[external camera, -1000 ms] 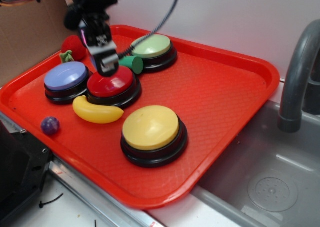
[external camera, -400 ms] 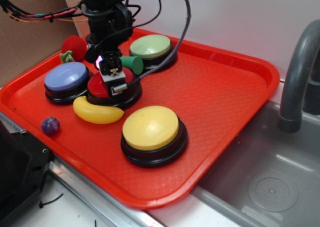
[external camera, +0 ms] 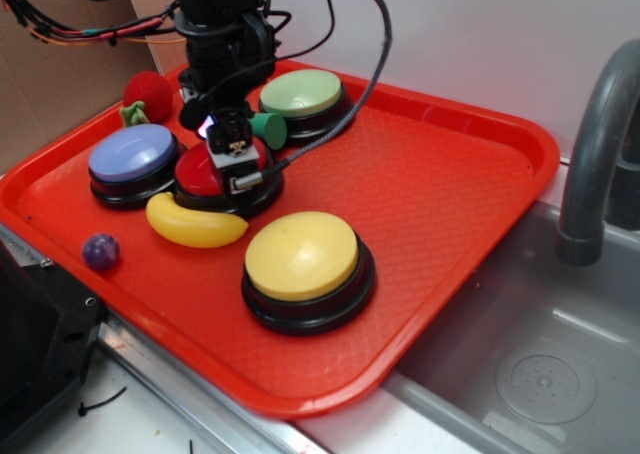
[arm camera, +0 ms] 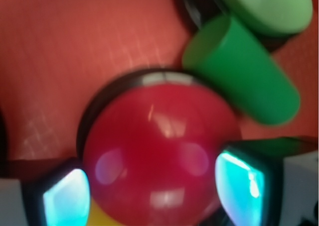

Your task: Push the red button.

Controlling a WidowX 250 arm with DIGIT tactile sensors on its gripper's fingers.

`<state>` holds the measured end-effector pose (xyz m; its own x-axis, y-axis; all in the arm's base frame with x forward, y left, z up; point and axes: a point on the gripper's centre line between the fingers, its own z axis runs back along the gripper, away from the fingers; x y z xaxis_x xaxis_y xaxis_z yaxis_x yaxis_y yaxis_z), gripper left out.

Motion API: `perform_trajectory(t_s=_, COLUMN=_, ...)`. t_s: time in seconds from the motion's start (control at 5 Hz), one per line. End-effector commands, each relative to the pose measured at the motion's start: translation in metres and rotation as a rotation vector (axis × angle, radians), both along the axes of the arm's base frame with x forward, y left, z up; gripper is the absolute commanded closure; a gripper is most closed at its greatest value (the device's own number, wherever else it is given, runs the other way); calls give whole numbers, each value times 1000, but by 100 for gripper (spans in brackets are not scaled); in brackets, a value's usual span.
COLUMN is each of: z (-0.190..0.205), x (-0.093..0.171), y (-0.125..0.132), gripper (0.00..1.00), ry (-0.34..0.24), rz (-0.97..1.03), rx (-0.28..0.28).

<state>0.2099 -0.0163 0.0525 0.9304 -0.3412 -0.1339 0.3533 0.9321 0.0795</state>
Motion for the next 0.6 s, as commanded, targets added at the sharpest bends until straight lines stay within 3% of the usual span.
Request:
perform_trajectory(t_s=0.0, z=58, x=11, y=-3, gripper=0, ry=-100, rz=30, rx=7)
perform_trajectory(t_s=0.4, z=77, x=9, y=-1, gripper=0, ry=-114, rz=51, rx=-13)
